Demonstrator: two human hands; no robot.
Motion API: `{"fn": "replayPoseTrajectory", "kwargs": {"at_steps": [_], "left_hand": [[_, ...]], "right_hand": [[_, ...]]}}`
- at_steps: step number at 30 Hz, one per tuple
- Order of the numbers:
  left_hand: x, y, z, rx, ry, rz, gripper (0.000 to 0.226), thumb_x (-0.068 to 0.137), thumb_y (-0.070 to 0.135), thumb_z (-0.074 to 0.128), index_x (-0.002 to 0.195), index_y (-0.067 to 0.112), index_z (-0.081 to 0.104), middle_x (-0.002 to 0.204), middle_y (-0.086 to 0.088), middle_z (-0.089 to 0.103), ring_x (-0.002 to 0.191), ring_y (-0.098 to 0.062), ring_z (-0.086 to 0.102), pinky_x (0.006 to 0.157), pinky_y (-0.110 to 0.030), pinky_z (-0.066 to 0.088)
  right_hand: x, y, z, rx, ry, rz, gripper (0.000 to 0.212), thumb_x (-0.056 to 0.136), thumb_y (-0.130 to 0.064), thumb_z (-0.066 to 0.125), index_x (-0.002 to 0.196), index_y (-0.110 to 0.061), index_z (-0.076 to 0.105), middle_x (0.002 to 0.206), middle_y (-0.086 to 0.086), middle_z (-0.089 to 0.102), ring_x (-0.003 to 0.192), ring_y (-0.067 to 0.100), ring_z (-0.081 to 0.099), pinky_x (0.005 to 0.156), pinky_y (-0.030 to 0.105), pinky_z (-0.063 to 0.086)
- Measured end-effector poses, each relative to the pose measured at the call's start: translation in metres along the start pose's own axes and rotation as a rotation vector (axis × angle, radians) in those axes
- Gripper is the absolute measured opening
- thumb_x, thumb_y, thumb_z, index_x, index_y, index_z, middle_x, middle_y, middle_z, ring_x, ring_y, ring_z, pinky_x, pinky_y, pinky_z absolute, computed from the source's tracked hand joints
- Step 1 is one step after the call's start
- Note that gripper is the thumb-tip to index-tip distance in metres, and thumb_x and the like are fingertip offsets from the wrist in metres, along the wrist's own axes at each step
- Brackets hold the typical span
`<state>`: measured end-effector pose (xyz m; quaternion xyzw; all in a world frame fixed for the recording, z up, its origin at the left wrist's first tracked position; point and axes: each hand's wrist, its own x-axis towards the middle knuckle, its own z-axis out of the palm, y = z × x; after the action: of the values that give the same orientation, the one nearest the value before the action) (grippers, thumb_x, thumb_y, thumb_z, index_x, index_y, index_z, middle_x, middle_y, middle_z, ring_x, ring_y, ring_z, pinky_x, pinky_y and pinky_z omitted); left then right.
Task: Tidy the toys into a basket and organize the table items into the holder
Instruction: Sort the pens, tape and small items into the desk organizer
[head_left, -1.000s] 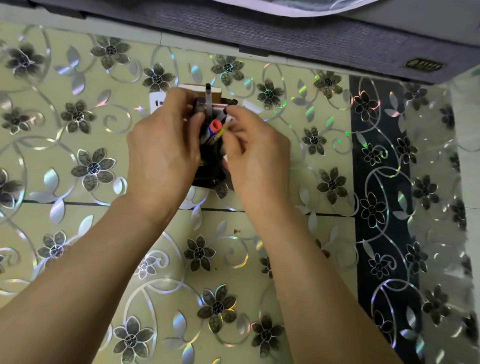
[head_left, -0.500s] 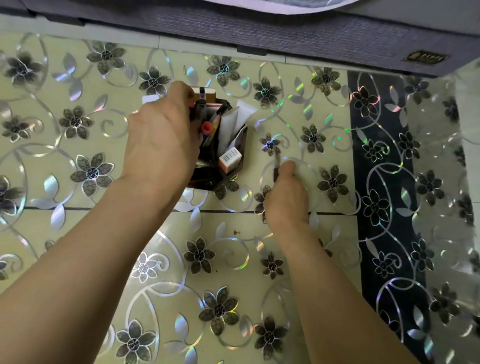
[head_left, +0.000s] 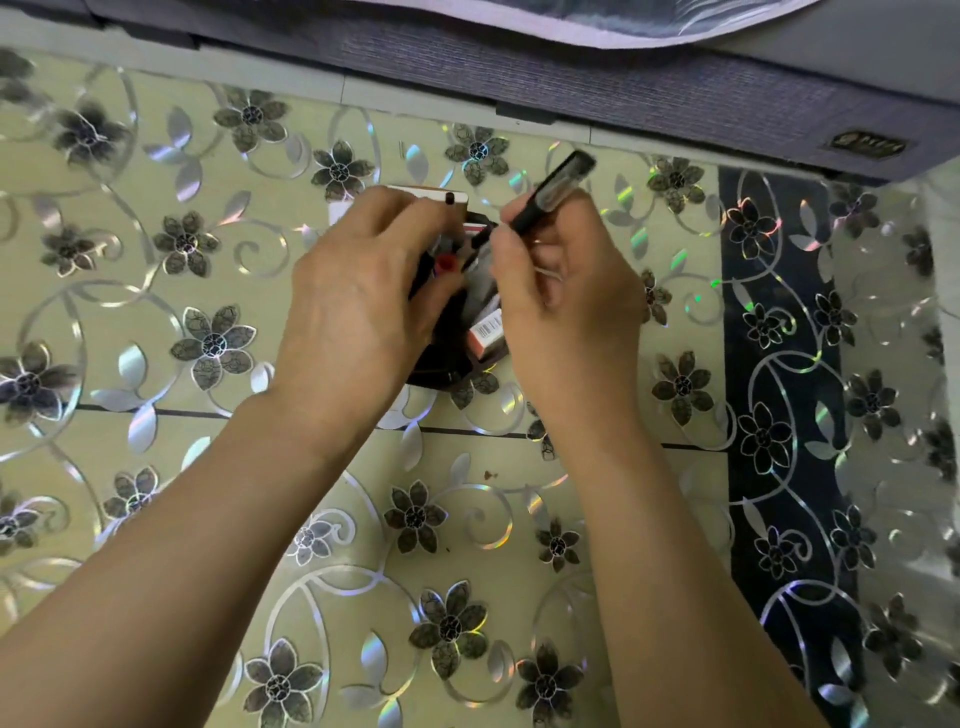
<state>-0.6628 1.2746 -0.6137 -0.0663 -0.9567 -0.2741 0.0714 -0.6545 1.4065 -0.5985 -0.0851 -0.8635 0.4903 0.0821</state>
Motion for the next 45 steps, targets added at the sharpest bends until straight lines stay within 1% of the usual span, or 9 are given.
{"fn": "replayPoseTrajectory", "kwargs": {"at_steps": [5,11,18,25,30,33,38,42,45], "left_hand": [[0.004,-0.021,-0.003,0.133,0.093,-0.007,0.014,0.087,0.021,0.058,0.094,0.017,0.07,0.097,-0.005,0.063,0.092,-0.031,0.05,0.077,-0.026,0.031],[0.0,-0.027,-0.002,0.118,0.084,0.025,0.021,0.085,0.011,0.055,0.104,0.015,0.064,0.102,-0.004,0.063,0.097,-0.031,0.052,0.086,-0.024,0.032],[-0.011,-0.03,-0.007,-0.045,0.09,0.053,0.054,0.076,-0.002,0.053,0.129,0.008,0.052,0.13,-0.008,0.054,0.126,-0.028,0.045,0.111,-0.032,0.031],[-0.035,-0.044,-0.01,-0.223,0.008,-0.3,0.077,0.079,0.011,0.045,0.15,0.014,0.015,0.156,-0.001,0.025,0.143,-0.015,0.025,0.116,-0.025,0.023],[-0.045,-0.072,0.004,-0.445,-0.259,-0.533,0.068,0.081,0.02,0.039,0.146,0.035,0.024,0.142,0.015,0.043,0.119,-0.013,0.05,0.106,-0.032,0.036],[-0.04,-0.082,0.01,-0.515,-0.381,-0.523,0.06,0.084,0.015,0.04,0.129,0.054,0.041,0.127,0.02,0.058,0.116,-0.015,0.055,0.103,-0.042,0.043],[-0.025,-0.086,0.02,-0.481,-0.37,-0.573,0.048,0.088,0.015,0.047,0.126,0.046,0.047,0.11,0.009,0.066,0.106,-0.023,0.062,0.096,-0.048,0.049],[-0.018,-0.086,0.025,-0.561,-0.388,-0.648,0.044,0.084,0.02,0.051,0.12,0.046,0.051,0.107,0.004,0.067,0.105,-0.028,0.063,0.095,-0.05,0.049],[-0.017,-0.085,0.027,-0.569,-0.366,-0.672,0.044,0.076,0.03,0.047,0.117,0.046,0.051,0.105,0.004,0.067,0.095,-0.026,0.063,0.094,-0.052,0.049]], "right_hand": [[0.002,0.015,0.029,-0.021,-0.094,-0.051,0.017,0.085,-0.02,0.059,0.099,-0.014,0.066,0.087,0.006,0.073,0.082,0.028,0.069,0.068,0.048,0.055],[0.002,0.021,0.048,-0.44,-0.241,-0.124,0.011,0.085,-0.017,0.063,0.08,-0.008,0.061,0.074,0.016,0.066,0.07,0.038,0.055,0.06,0.036,0.042],[-0.002,0.007,0.039,-0.185,-0.092,-0.092,0.02,0.082,-0.021,0.066,0.102,-0.018,0.067,0.085,-0.002,0.07,0.079,0.023,0.067,0.072,0.041,0.053],[-0.018,0.023,0.019,-0.224,0.104,-0.021,0.022,0.088,-0.01,0.05,0.105,-0.016,0.064,0.093,-0.001,0.069,0.088,0.024,0.065,0.076,0.044,0.052],[-0.024,0.06,0.014,-0.191,-0.089,0.378,0.038,0.095,-0.018,0.045,0.133,-0.019,0.049,0.128,0.002,0.061,0.113,0.022,0.058,0.098,0.034,0.044],[-0.021,0.074,0.027,-0.055,-0.272,0.566,0.041,0.087,-0.032,0.043,0.127,-0.034,0.053,0.123,-0.003,0.064,0.111,0.022,0.059,0.099,0.046,0.046],[-0.013,0.085,0.043,-0.074,-0.301,0.515,0.036,0.078,-0.026,0.044,0.111,-0.036,0.053,0.107,-0.001,0.07,0.101,0.029,0.064,0.088,0.053,0.051],[-0.006,0.072,0.039,-0.115,-0.353,0.516,0.047,0.083,-0.012,0.053,0.126,-0.03,0.051,0.116,0.001,0.068,0.107,0.026,0.063,0.093,0.047,0.05],[-0.001,0.042,0.025,-0.244,-0.082,0.299,0.06,0.08,-0.002,0.052,0.137,-0.018,0.044,0.127,0.005,0.059,0.117,0.024,0.055,0.097,0.033,0.043]]}}
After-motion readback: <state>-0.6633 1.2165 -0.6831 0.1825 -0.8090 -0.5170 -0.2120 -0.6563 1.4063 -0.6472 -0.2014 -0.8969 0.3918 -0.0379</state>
